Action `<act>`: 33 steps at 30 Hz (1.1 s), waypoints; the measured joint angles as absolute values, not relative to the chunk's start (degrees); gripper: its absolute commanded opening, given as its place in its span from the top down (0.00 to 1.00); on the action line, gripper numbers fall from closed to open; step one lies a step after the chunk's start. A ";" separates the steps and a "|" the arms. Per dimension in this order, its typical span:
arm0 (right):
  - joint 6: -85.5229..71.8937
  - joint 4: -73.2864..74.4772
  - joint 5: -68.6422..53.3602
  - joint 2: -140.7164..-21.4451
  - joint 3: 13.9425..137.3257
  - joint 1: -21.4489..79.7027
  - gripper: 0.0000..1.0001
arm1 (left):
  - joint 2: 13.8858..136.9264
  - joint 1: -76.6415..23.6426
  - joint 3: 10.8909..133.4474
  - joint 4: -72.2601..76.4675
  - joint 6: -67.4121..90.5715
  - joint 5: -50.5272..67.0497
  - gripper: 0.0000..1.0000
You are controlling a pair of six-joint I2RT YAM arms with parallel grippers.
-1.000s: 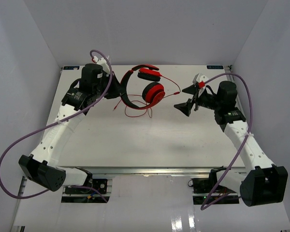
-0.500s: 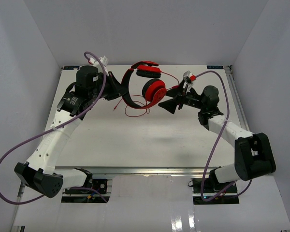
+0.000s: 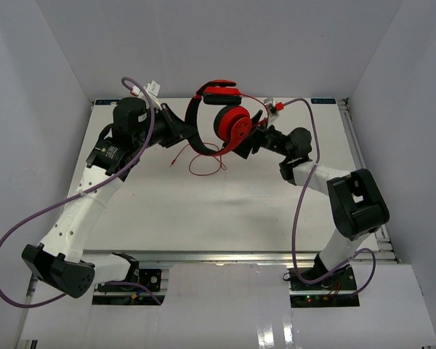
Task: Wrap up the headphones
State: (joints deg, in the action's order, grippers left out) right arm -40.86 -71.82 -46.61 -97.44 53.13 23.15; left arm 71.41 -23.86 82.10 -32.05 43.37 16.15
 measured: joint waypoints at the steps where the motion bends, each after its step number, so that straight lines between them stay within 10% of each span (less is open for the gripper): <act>1: -41.81 -72.29 -46.60 -98.34 53.65 23.25 0.32 | 71.40 -23.86 82.08 -31.66 44.03 16.16 1.00; 11: -48.60 -73.61 -46.63 -102.01 56.18 24.39 0.92 | 71.21 -23.86 81.56 -27.81 50.34 16.12 1.00; 20: -42.73 -67.70 -48.24 -97.83 54.80 24.88 0.92 | 70.74 -23.88 79.96 -25.91 54.43 12.40 1.00; 33: 10.03 5.53 -29.34 -75.91 60.38 27.40 0.92 | 79.26 -22.27 79.96 -23.49 51.74 -6.81 1.00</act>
